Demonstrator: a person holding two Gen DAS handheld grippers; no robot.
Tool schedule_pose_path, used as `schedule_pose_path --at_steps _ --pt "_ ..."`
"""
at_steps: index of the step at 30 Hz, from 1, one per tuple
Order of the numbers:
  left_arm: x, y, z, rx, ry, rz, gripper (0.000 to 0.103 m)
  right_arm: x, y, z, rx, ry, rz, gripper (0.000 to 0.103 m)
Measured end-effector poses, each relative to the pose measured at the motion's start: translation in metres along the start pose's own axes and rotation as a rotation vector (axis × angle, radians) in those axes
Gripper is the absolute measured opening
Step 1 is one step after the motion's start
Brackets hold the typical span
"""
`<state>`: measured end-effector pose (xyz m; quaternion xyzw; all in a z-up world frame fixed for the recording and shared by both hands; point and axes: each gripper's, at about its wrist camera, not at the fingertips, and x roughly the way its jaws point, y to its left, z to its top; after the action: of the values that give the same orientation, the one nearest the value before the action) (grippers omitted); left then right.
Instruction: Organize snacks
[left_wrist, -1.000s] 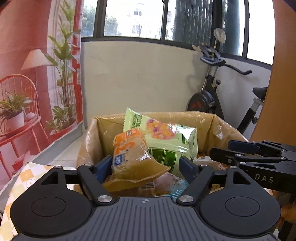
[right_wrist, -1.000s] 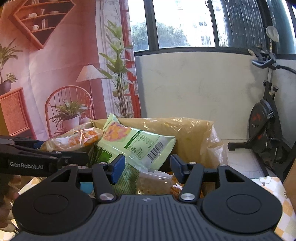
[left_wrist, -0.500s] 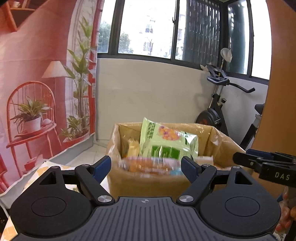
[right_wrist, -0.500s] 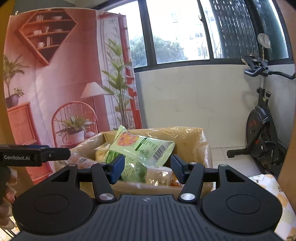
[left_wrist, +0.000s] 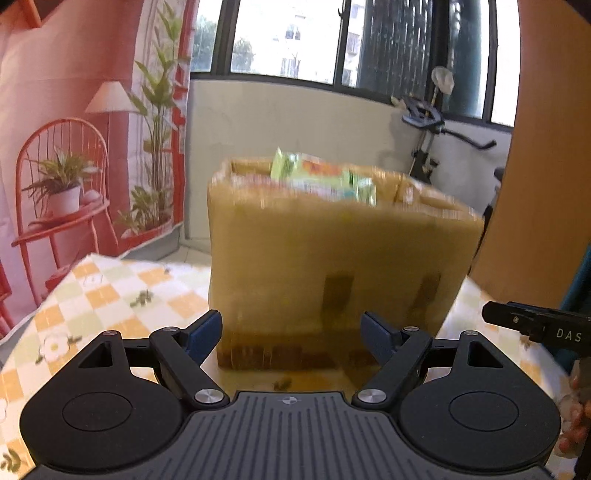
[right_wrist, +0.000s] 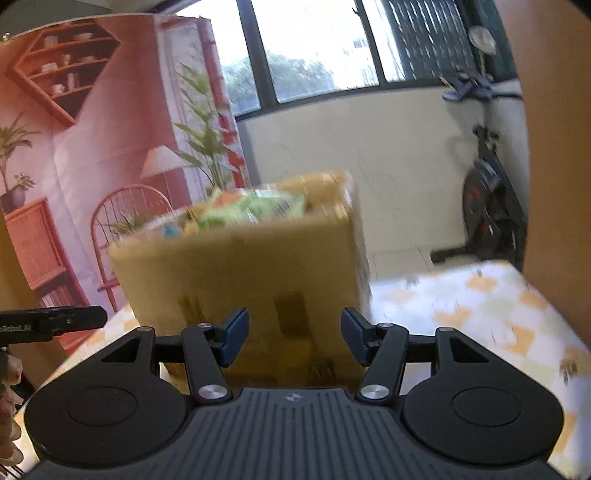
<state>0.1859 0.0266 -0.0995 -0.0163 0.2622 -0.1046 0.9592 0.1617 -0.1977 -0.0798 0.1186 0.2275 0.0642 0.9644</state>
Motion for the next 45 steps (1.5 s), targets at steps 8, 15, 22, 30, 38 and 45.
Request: schedule_pose_path --at_steps 8,15,22,30,38,45 --pt "0.008 -0.003 -0.043 0.001 0.067 -0.009 0.083 -0.01 -0.008 -0.052 0.05 0.119 -0.036 0.059" --pt "0.006 0.002 -0.06 0.018 0.098 -0.026 0.082 -0.012 0.009 -0.093 0.041 0.228 -0.014 0.058" --pt "0.005 -0.005 -0.07 0.019 0.113 -0.044 0.082 -0.021 0.021 -0.115 0.06 0.283 -0.027 0.058" --pt "0.009 -0.004 -0.082 0.011 0.14 -0.048 0.082 -0.018 0.022 -0.129 0.107 0.413 -0.037 0.058" --pt "0.012 -0.004 -0.085 0.003 0.159 -0.037 0.082 -0.003 0.032 -0.128 0.038 0.412 -0.024 0.06" --pt "0.014 -0.003 -0.087 -0.001 0.168 -0.032 0.082 0.015 0.048 -0.128 -0.075 0.419 -0.022 0.06"
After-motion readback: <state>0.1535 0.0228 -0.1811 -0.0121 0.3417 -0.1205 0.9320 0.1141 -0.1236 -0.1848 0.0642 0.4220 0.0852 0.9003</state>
